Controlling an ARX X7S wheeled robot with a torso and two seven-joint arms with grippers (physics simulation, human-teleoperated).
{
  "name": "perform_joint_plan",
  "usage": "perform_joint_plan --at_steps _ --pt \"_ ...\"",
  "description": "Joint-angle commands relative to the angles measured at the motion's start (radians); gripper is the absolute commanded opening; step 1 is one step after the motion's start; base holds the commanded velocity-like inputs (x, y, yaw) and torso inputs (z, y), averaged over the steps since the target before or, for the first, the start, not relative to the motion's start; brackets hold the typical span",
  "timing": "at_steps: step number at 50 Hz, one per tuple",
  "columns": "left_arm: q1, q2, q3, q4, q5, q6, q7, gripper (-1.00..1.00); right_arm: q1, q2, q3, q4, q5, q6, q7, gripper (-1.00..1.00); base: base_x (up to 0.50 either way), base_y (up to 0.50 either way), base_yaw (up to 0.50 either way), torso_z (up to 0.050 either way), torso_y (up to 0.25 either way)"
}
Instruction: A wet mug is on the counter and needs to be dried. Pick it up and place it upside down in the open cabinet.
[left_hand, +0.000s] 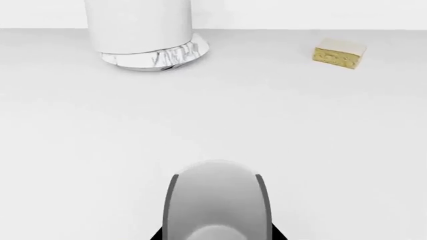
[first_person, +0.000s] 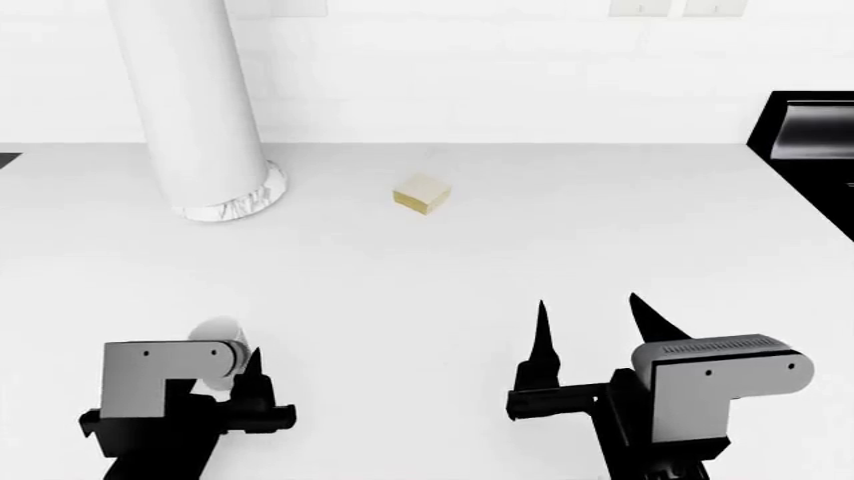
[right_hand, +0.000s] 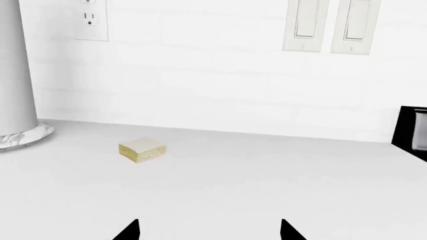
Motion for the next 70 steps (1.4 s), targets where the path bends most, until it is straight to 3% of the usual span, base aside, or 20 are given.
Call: perform_joint_plan --at_steps 1,9,21,32,41,49,58,70 --pt "0.027 0.005 0.026 -0.136 0.004 -0.013 -0.012 -1.00 0.001 0.003 -0.001 -0.003 0.005 -0.002 0.004 1.00 0.00 0.00 0.00 0.000 0.000" --pt "-0.016 -0.028 0.023 -0.051 -0.033 -0.045 -0.004 -1.00 0.009 0.007 0.006 -0.006 0.021 0.011 0.004 1.00 0.00 0.00 0.00 0.000 0.000" --pt "-0.219 -0.074 -0.006 0.027 -0.119 -0.189 -0.036 -1.00 0.029 0.016 0.028 -0.023 0.062 0.053 0.003 1.00 0.00 0.00 0.00 0.000 0.000" --pt "-0.442 -0.142 0.088 0.066 -0.108 -0.294 -0.088 -1.00 0.111 0.041 0.124 -0.094 0.217 0.239 0.003 1.00 0.00 0.00 0.00 0.000 0.000" --pt "-0.640 -0.304 0.453 0.020 0.130 -0.140 -0.102 -1.00 0.302 0.055 0.372 -0.112 0.612 0.570 0.020 1.00 0.00 0.00 0.00 0.000 0.000" --pt "-0.798 -0.393 0.748 -0.042 0.354 -0.008 -0.098 -1.00 0.507 0.097 0.551 0.038 1.109 0.806 0.223 1.00 0.00 0.00 0.00 0.000 0.000" --pt "-0.918 -0.485 1.049 -0.109 0.635 0.134 -0.094 -1.00 0.672 0.253 0.407 0.219 1.466 0.760 0.435 1.00 0.00 0.00 0.00 0.000 0.000" --pt "-1.022 -0.543 1.400 -0.239 1.109 0.301 -0.168 -1.00 0.785 0.348 0.301 0.318 1.573 0.716 0.480 1.00 0.00 0.00 0.00 0.000 0.000"
